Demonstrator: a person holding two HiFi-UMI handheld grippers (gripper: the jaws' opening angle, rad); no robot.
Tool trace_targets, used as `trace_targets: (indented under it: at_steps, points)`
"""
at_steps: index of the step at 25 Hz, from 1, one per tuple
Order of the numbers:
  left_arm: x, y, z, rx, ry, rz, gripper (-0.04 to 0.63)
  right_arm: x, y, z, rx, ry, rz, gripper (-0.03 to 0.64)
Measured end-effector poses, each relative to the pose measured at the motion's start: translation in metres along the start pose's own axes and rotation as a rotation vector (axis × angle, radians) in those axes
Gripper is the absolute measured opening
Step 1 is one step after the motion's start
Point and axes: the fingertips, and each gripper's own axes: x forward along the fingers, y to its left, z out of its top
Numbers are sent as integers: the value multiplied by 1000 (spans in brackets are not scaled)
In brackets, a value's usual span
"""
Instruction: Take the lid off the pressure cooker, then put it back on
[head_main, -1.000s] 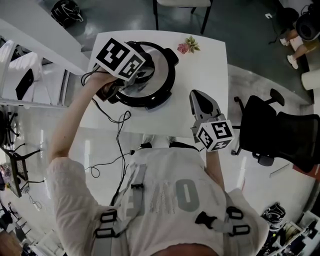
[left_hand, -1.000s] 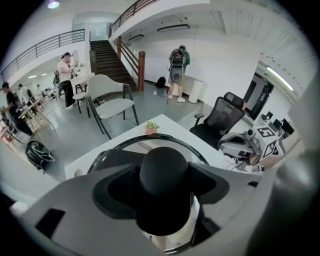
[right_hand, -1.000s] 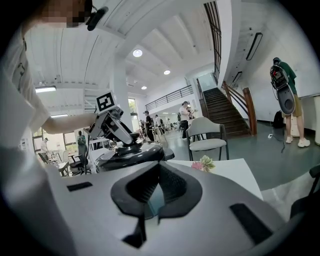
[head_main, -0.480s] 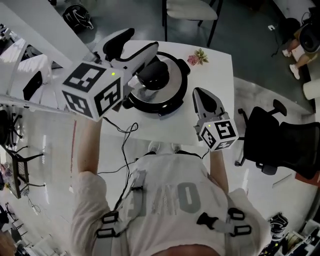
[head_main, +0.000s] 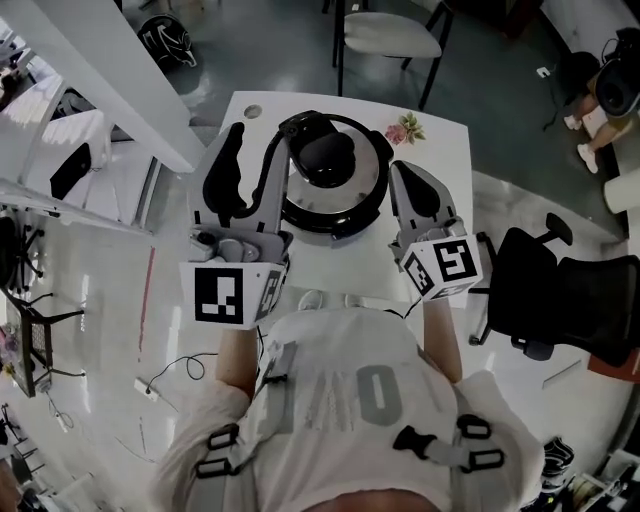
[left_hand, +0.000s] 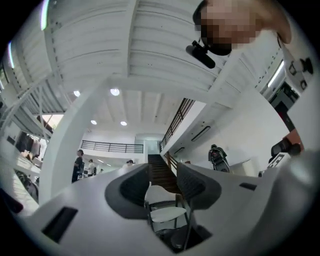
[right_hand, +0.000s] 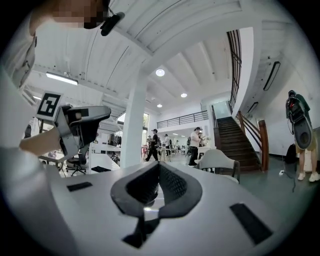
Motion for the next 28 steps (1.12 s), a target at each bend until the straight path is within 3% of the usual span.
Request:
trace_targets:
  at_steps: [5, 8, 16, 28]
  points:
    - [-27, 20, -31, 18, -12, 187, 93, 4, 4, 8, -26, -33, -27, 5]
    - [-34, 29, -47, 47, 16, 235, 18, 2, 2, 10, -17, -57, -55, 5]
    - [-31, 25, -69, 18, 68, 224, 17, -3, -6, 4, -3, -47, -90, 5]
    - [-22, 10, -73, -14, 73, 175, 17, -10, -16, 1, 1, -37, -124, 5]
